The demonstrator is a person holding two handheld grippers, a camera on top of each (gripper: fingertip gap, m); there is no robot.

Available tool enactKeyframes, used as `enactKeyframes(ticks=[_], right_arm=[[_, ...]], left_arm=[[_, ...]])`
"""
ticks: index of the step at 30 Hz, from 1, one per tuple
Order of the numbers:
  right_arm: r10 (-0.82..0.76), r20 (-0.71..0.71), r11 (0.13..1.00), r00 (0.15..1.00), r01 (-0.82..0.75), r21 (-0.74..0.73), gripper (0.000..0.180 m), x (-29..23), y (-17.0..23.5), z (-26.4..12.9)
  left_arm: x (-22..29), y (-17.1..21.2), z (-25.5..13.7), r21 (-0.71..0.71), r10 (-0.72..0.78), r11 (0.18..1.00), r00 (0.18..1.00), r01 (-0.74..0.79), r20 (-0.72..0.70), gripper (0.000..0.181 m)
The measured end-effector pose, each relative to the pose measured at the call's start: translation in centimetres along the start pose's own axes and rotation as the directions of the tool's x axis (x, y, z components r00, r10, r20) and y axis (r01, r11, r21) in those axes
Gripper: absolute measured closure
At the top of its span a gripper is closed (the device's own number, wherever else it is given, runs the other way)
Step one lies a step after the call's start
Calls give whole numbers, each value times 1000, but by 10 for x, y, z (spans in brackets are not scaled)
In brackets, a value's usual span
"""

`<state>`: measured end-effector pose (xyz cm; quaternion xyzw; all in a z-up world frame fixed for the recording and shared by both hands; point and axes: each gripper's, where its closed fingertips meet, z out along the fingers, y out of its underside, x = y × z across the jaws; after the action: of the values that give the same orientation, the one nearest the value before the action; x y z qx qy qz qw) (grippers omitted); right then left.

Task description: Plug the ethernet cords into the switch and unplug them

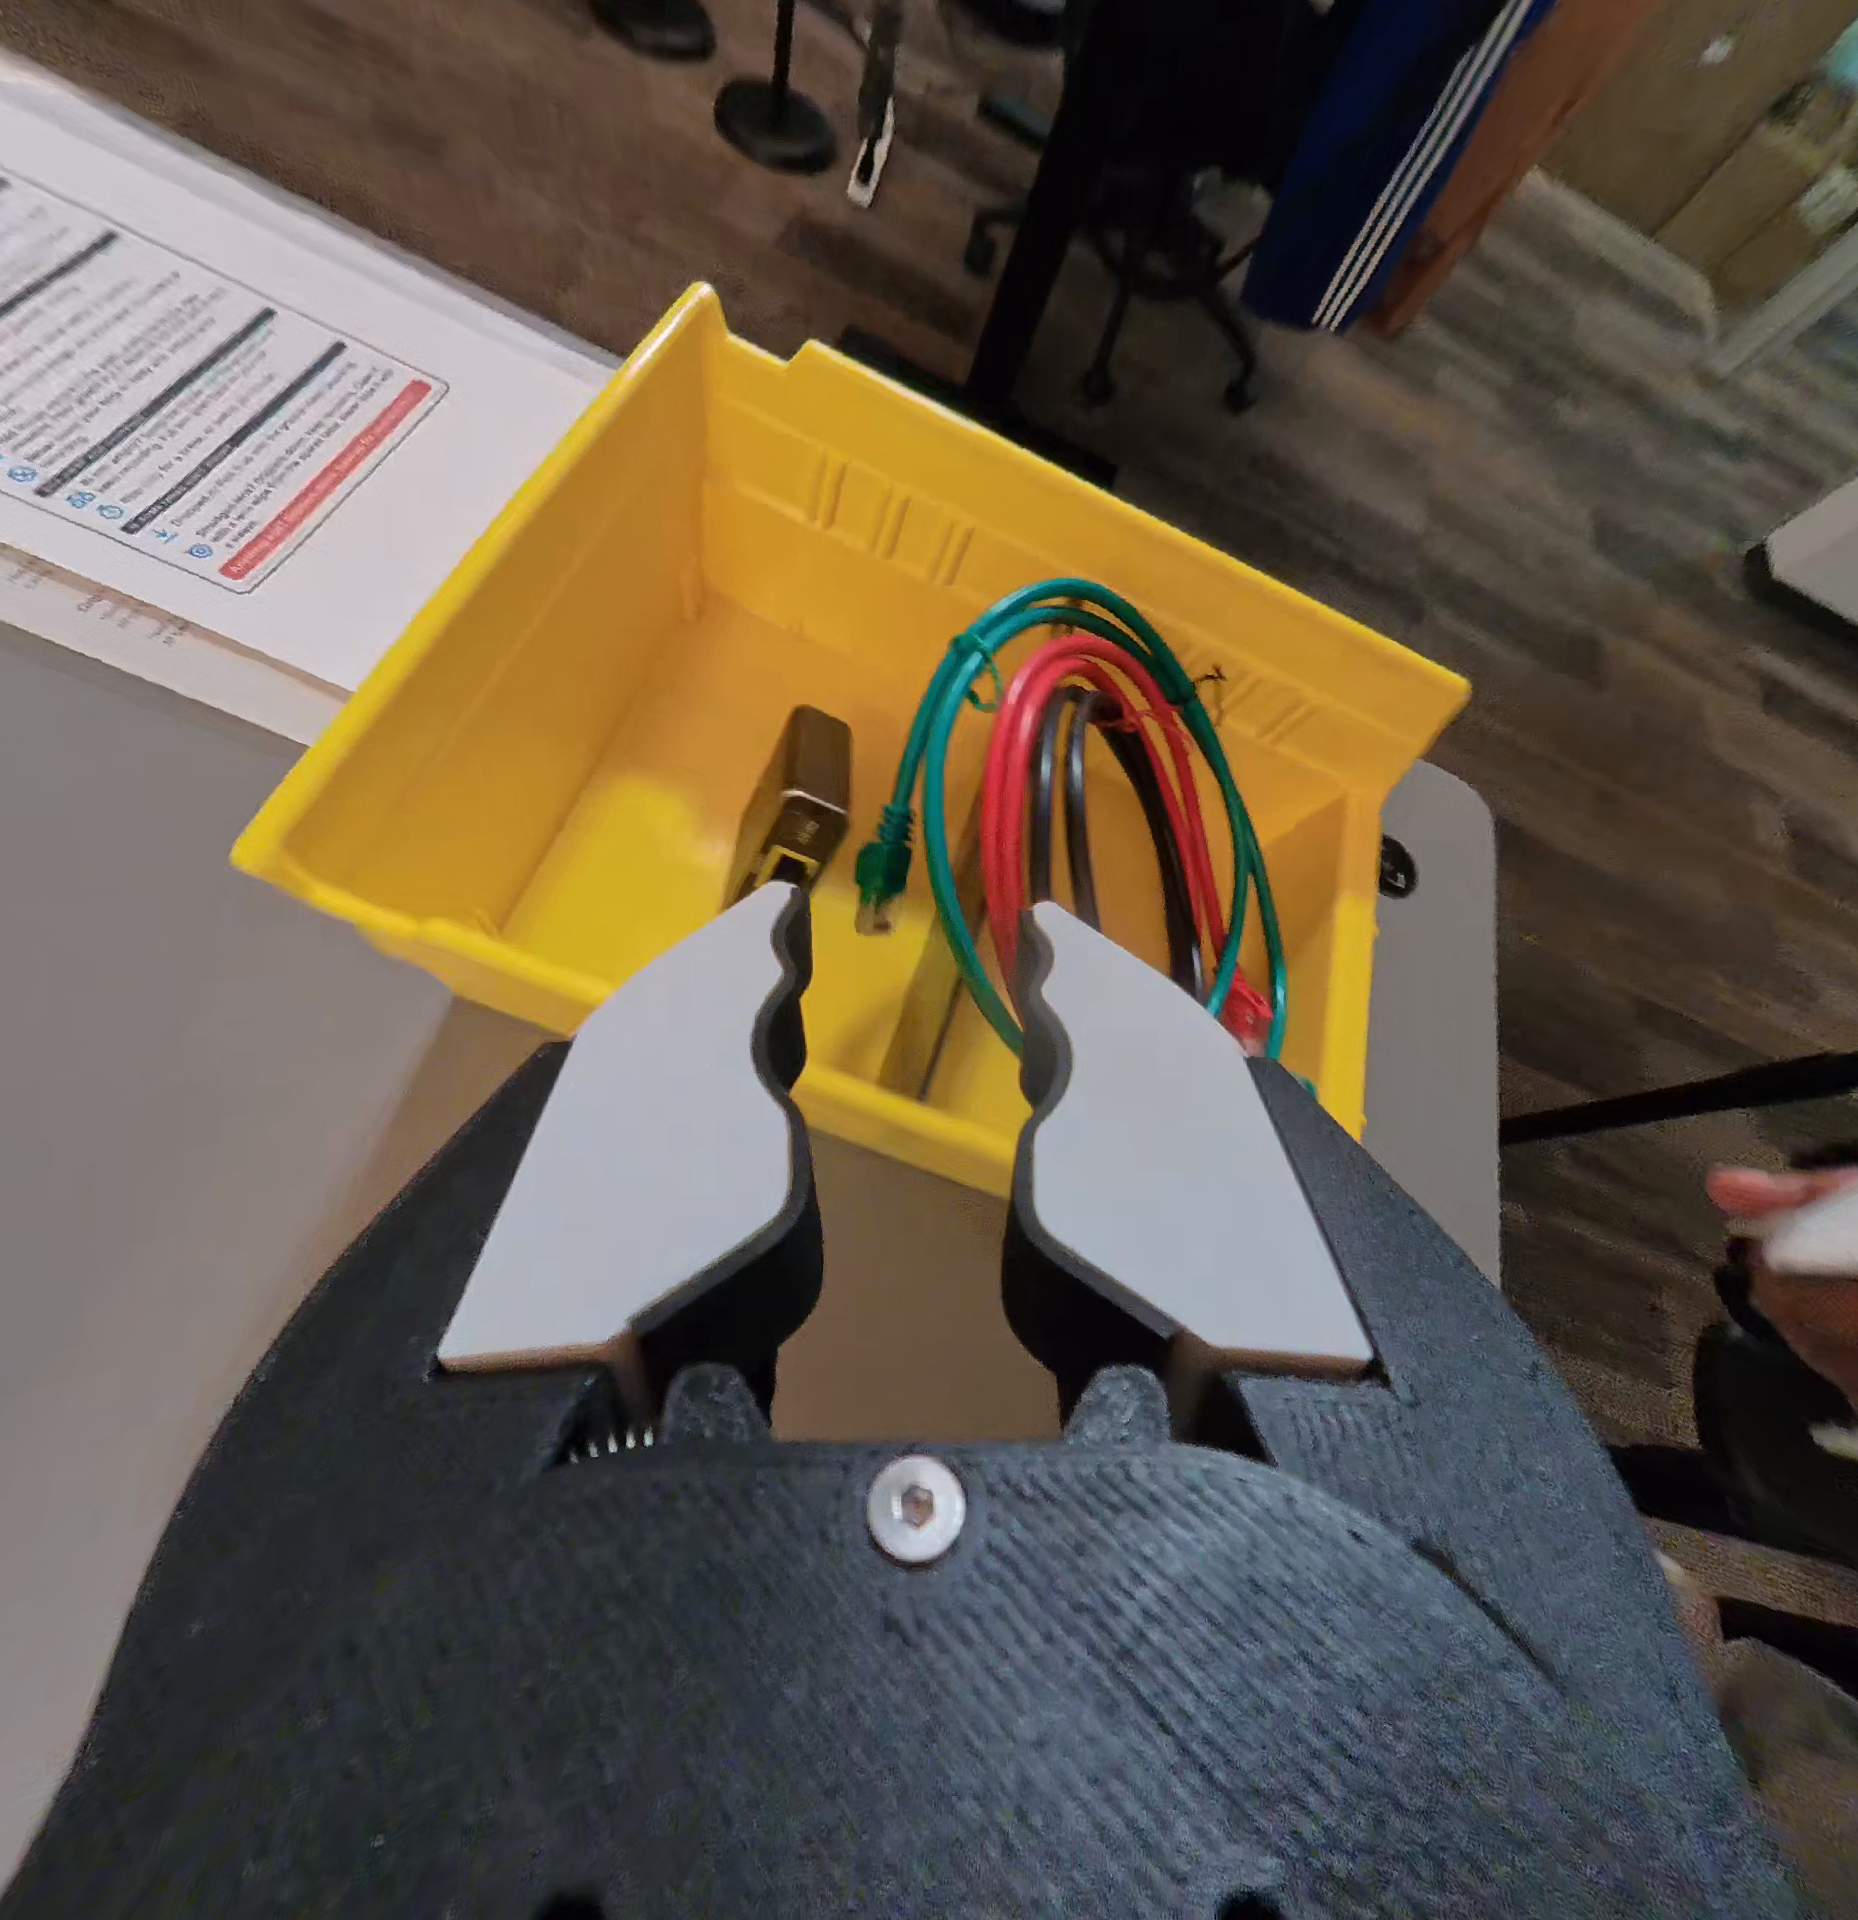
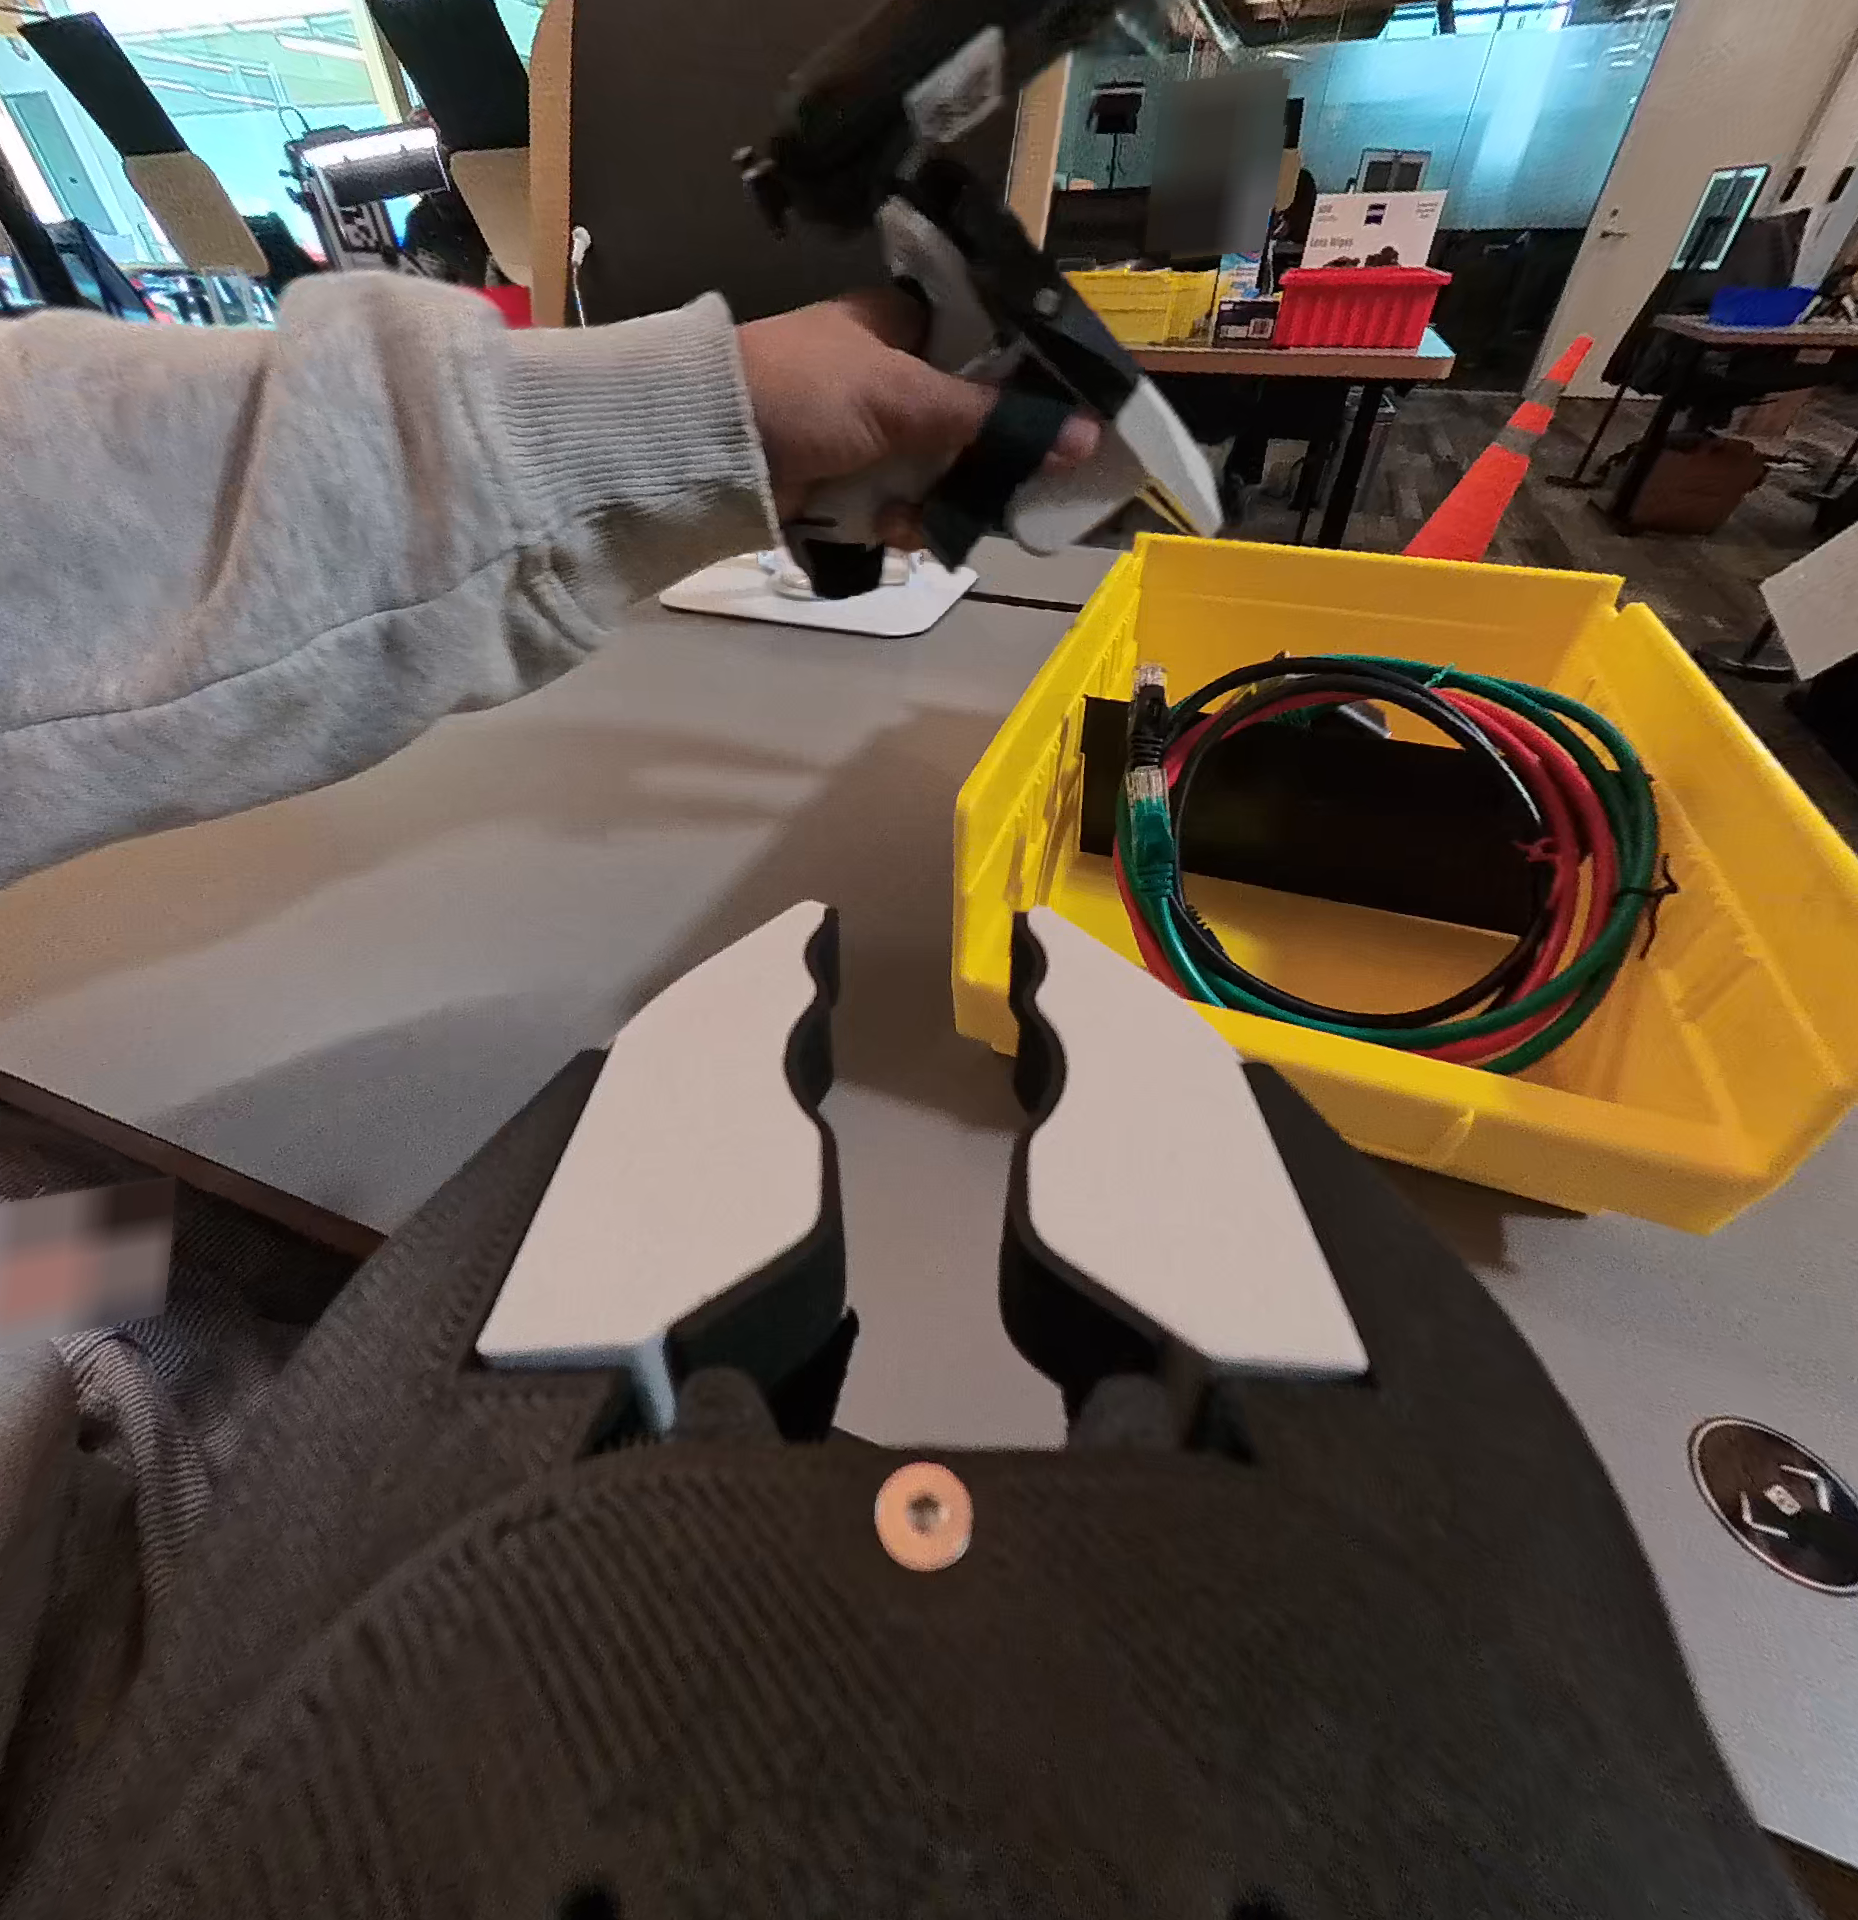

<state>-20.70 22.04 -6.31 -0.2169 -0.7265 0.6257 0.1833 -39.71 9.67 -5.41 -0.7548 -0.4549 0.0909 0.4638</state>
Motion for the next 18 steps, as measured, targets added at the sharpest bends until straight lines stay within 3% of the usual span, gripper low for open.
enactKeyframes(ticks=[3,7,12,15,18], right_arm=[[-8,4,1000,1000,8,-6,148,-1,1,0],[-57,1,998,998,57,-23,148,-4,6,4],[-73,0,993,997,73,-96,148,-6,23,21],[7,-19,995,1000,-9,-101,146,2,27,31],[158,-48,987,986,-159,-33,141,18,17,37]], left_arm=[[3,30,-39,59,54,997,998,-56,28,141],[-24,86,-107,86,75,992,980,-92,185,141],[-26,146,-194,356,-42,934,979,-32,198,142],[-22,182,-249,524,-74,848,961,-79,266,147],[-24,208,-286,596,-169,802,939,-45,299,148]])
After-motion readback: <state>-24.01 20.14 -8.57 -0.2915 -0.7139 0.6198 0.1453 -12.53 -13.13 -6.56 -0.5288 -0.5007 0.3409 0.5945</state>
